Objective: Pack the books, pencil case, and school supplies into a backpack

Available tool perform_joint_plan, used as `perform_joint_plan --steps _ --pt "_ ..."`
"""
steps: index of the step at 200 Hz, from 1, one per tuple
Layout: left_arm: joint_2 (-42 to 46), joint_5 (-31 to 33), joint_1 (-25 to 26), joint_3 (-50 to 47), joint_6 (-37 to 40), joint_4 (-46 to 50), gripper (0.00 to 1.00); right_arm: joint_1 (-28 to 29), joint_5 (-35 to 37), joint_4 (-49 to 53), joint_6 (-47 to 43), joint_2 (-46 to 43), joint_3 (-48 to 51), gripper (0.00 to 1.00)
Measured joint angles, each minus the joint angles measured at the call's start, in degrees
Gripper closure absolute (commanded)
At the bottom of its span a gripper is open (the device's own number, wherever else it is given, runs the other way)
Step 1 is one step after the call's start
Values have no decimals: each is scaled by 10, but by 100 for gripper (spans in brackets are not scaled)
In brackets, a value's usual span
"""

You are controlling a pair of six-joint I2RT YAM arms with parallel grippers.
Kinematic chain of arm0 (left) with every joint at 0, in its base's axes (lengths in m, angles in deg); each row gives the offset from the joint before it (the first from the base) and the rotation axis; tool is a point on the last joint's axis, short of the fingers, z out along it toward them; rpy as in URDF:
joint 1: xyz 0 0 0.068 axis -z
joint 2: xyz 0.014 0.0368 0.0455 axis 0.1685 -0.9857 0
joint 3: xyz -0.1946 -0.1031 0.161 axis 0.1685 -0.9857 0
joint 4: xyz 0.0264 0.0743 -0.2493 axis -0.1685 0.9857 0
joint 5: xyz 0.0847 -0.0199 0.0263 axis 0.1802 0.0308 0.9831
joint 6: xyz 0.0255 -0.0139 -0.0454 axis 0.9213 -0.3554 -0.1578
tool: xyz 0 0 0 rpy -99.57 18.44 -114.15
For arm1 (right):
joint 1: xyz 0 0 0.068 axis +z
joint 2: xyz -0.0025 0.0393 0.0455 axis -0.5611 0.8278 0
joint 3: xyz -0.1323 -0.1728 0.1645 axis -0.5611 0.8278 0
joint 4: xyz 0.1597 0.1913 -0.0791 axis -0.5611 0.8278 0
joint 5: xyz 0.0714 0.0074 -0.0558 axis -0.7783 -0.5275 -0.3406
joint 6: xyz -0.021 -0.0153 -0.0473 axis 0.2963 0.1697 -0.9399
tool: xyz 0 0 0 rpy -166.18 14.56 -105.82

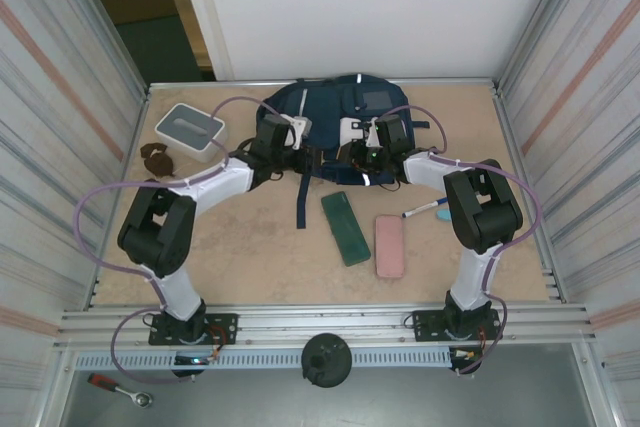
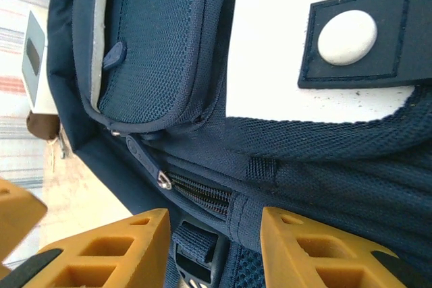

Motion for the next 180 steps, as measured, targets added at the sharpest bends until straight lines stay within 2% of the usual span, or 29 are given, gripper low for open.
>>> perform_joint_plan --steps 37,105,180 --pt "-50 -25 -18 76 28 56 51 -6 -3 -2 0 0 5 60" --pt "-118 -70 -24 139 59 109 50 -9 -9 -3 0 0 7 60" --pt "-164 -68 -21 190 70 147 46 -9 -11 -4 0 0 12 60"
